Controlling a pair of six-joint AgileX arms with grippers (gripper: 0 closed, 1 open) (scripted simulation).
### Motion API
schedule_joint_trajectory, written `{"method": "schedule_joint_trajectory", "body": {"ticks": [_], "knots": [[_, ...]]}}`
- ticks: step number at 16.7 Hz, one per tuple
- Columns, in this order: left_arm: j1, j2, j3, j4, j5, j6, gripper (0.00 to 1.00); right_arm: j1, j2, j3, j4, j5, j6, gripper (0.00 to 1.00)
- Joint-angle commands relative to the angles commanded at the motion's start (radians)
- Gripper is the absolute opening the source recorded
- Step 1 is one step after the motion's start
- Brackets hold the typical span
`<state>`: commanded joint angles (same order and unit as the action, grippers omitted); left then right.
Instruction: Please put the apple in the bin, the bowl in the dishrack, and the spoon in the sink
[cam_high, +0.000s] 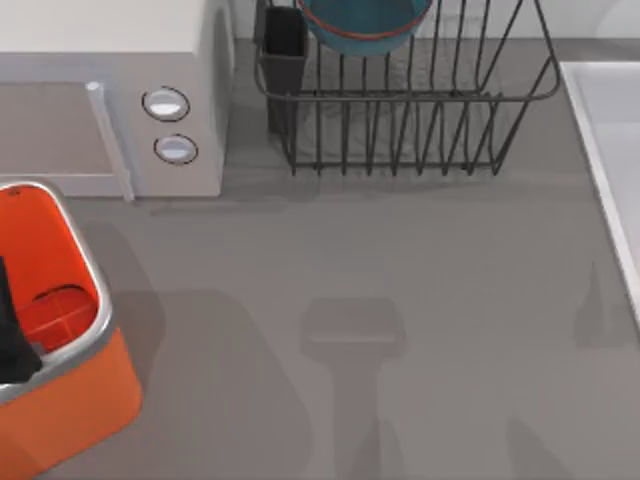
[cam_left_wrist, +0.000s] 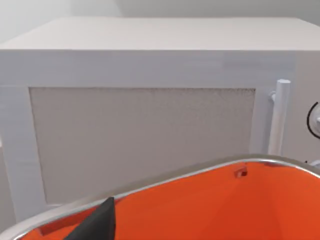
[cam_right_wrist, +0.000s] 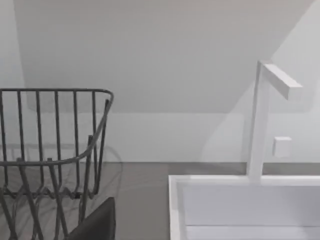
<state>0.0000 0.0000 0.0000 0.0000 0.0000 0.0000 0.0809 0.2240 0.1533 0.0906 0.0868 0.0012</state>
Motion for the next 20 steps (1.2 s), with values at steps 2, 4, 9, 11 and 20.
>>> {"method": "schedule_joint_trajectory", "body": {"ticks": [2,4,9,11,20], "knots": [[0.000,0.000,0.000,0.000,0.000,0.000,1.00,-0.036,-0.102,-0.071,-0.043,-0.041,0.001,1.00],[0.000,0.000,0.000,0.000,0.000,0.000,1.00,-0.064,-0.177,-0.123,-0.073,-0.070,0.000,1.00],[0.000,0.000,0.000,0.000,0.000,0.000,1.00,-0.081,-0.224,-0.153,-0.091,-0.087,-0.001,1.00],[0.000,0.000,0.000,0.000,0.000,0.000,1.00,-0.081,-0.224,-0.153,-0.091,-0.087,-0.001,1.00],[0.000,0.000,0.000,0.000,0.000,0.000,1.00,-0.109,0.023,0.006,-0.272,-0.095,-0.296,1.00]]}}
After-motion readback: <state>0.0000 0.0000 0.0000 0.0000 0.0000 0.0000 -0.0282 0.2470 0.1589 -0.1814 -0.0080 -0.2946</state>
